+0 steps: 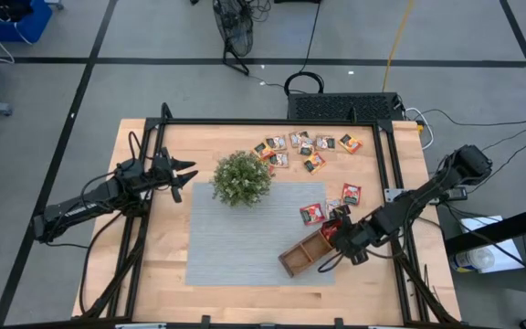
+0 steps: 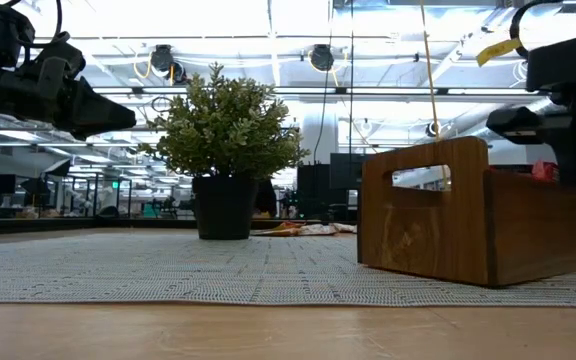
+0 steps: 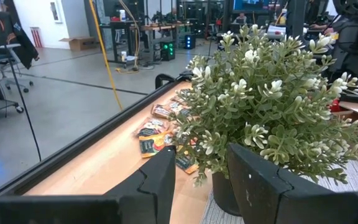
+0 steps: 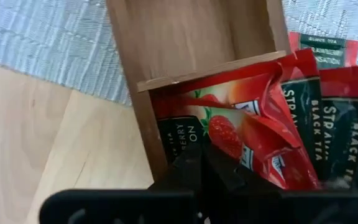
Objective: Pick & Place Tea
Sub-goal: Put the strawberry tea sachet into the brown organizer
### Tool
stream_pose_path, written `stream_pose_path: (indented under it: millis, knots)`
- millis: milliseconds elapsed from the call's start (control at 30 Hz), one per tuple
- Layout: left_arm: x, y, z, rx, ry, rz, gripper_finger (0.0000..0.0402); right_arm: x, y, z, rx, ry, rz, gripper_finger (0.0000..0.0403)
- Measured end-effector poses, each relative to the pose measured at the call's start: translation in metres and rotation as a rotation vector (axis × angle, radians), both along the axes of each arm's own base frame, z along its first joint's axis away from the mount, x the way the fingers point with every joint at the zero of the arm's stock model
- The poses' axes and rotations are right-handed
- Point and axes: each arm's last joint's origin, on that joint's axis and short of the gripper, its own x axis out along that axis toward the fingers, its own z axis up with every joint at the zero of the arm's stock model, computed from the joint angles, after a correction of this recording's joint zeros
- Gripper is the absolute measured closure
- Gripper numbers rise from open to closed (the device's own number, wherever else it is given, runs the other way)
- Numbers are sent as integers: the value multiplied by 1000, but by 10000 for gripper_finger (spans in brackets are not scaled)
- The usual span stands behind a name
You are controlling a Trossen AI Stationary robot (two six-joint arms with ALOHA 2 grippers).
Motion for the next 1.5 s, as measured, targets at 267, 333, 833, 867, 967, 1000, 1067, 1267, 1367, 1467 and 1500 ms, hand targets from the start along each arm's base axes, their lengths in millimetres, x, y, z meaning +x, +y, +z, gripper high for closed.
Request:
stream_pose_path:
  millis: [267, 333, 833, 867, 967, 1000, 1067, 1267, 1367, 1467, 1500]
  knots:
    - [0, 0, 0, 0, 1, 0, 254, 0, 3, 1, -54, -58, -28, 403]
    - [0, 0, 0, 0, 0, 0, 254, 0, 4, 1, -41, -72, -45, 403]
    - [0, 0, 0, 0, 0, -1, 254, 3, 4, 3, -76, -138, -80, 403]
    - [0, 0, 0, 0, 0, -1, 254, 3, 4, 3, -75, -138, -79, 403]
    - [0, 0, 0, 0, 0, 0, 254, 3, 4, 3, -71, -138, -80, 403]
    - [0, 0, 0, 0, 0, -1, 254, 3, 5, 3, -71, -138, -76, 403]
    - [0, 0, 0, 0, 0, 0, 254, 2, 6, 3, -69, -140, -69, 403]
    - [0, 0, 0, 0, 0, 0, 254, 0, 12, 14, -32, -187, -48, 403]
    - [0, 0, 0, 0, 0, -1, 254, -1, 14, 25, -3, -229, -39, 403]
    - [0, 0, 0, 0, 0, 0, 254, -5, 13, 36, 25, -277, -21, 403]
    - [0, 0, 0, 0, 0, -1, 254, -6, 12, 40, 35, -295, -23, 403]
